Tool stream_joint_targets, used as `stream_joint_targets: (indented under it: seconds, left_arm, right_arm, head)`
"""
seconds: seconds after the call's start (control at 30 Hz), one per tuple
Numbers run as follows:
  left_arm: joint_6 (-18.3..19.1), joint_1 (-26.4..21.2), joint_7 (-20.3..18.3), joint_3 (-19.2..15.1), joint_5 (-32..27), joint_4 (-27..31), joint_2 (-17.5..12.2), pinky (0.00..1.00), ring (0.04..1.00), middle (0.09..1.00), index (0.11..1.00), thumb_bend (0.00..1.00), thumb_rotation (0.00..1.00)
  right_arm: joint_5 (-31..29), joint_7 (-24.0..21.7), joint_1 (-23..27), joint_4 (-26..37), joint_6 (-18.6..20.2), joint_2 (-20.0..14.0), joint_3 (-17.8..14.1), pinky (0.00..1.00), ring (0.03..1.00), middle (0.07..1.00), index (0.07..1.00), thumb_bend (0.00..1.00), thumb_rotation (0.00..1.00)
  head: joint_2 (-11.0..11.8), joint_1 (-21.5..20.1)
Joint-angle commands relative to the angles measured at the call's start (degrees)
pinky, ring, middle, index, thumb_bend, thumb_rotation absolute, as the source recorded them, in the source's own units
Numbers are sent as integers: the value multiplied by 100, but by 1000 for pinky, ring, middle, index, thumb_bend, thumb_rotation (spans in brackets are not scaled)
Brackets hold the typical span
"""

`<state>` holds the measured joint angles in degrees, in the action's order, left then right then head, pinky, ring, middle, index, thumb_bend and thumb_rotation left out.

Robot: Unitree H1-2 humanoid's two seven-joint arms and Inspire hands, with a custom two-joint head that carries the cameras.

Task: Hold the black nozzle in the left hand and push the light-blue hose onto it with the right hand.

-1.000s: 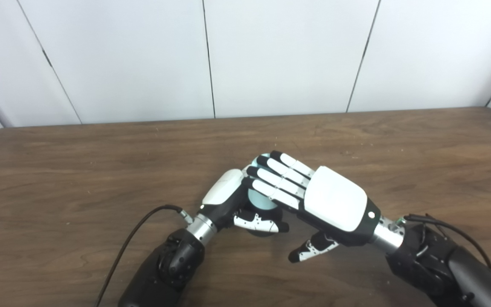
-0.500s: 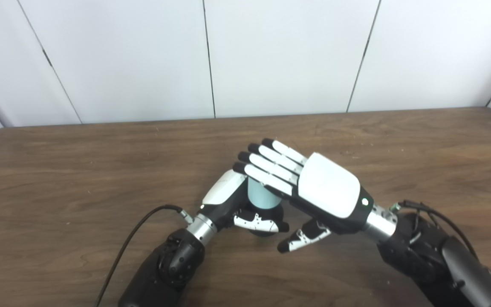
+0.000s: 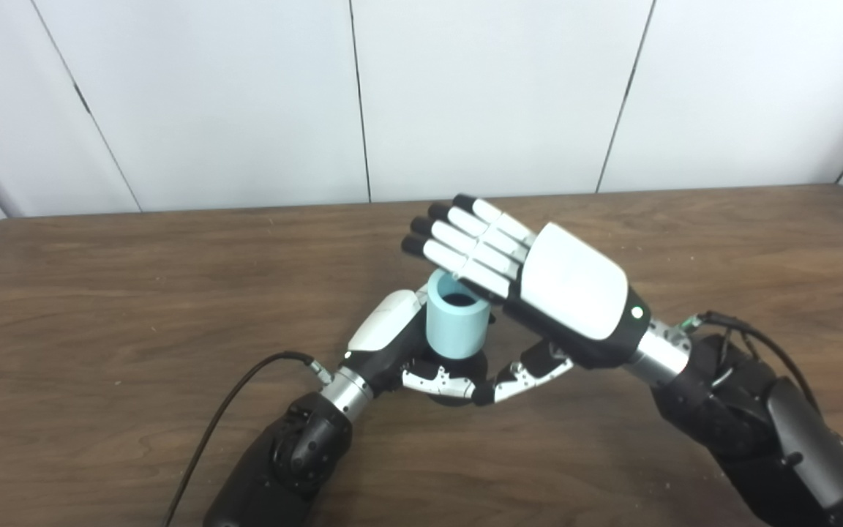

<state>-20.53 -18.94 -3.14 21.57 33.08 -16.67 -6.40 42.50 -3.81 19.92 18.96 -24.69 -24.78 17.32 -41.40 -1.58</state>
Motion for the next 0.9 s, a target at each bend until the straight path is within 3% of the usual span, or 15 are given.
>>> stream_joint_targets:
  seconds: [0.0, 0.13, 0.2, 0.23, 0.27, 0.33, 0.4, 0.47, 0.53, 0.73, 0.87]
  left_arm:
    - [-113, 1529, 103, 268, -184, -891, 19, 1000, 900, 794, 611, 853, 544]
    - [-211, 1517, 170, 231, -197, -908, -8, 999, 900, 800, 700, 854, 541]
    - [-275, 1527, 209, 197, -232, -888, -15, 996, 906, 839, 826, 854, 536]
    - [-342, 1537, 253, 173, -251, -867, -19, 996, 907, 847, 847, 854, 535]
    - [-422, 1539, 309, 143, -271, -860, -20, 999, 943, 908, 934, 867, 540]
    - [-571, 1522, 432, 92, -303, -855, -29, 1000, 985, 967, 983, 913, 580]
    - [-628, 1486, 549, 57, -366, -824, -50, 1000, 997, 993, 997, 953, 632]
    - [-637, 1442, 620, 23, -468, -744, -91, 1000, 931, 999, 1000, 980, 655]
    - [-637, 1387, 639, -72, -523, -612, -135, 1000, 986, 1000, 1000, 997, 675]
    - [-500, 1165, 522, -659, -841, 184, -234, 1000, 1000, 1000, 1000, 1000, 729]
    - [-222, 1118, 285, -1103, -1515, 868, -242, 1000, 1000, 1000, 1000, 1000, 743]
  right_arm:
    - [-721, 308, 199, 651, 300, 250, -628, 1000, 1000, 1000, 1000, 691, 307]
    - [-1261, 532, -676, 654, 989, 852, -1273, 973, 1000, 1000, 1000, 740, 439]
    - [-1399, 476, -919, 691, 1170, 1060, -1420, 960, 1000, 1000, 1000, 742, 453]
    - [-1466, 453, -1054, 719, 1267, 1174, -1466, 958, 1000, 1000, 1000, 742, 455]
    - [-1530, 419, -1192, 737, 1345, 1272, -1492, 954, 1000, 1000, 1000, 729, 438]
    - [-1684, 349, -1456, 719, 1439, 1404, -1521, 957, 1000, 1000, 1000, 711, 415]
    - [-1907, 291, -1688, 687, 1486, 1471, -1538, 972, 1000, 1000, 1000, 703, 399]
    - [-2096, 263, -1864, 682, 1597, 1553, -1550, 981, 1000, 1000, 1000, 699, 388]
    - [-2331, 253, -2014, 676, 1780, 1661, -1578, 977, 1000, 1000, 1000, 703, 367]
    - [-3128, 250, -2338, 792, 2457, 2049, -1726, 997, 1000, 1000, 1000, 722, 310]
    - [-3478, 346, -2417, 865, 3043, 2456, -1830, 958, 1000, 1000, 1000, 722, 307]
  head:
    - [-4, -8]
    - [4, -21]
    - [4, -21]
    - [4, -21]
    - [5, -8]
    - [15, -5]
    - [17, 10]
    - [3, 28]
    - [5, 25]
    - [40, 159]
    - [89, 200]
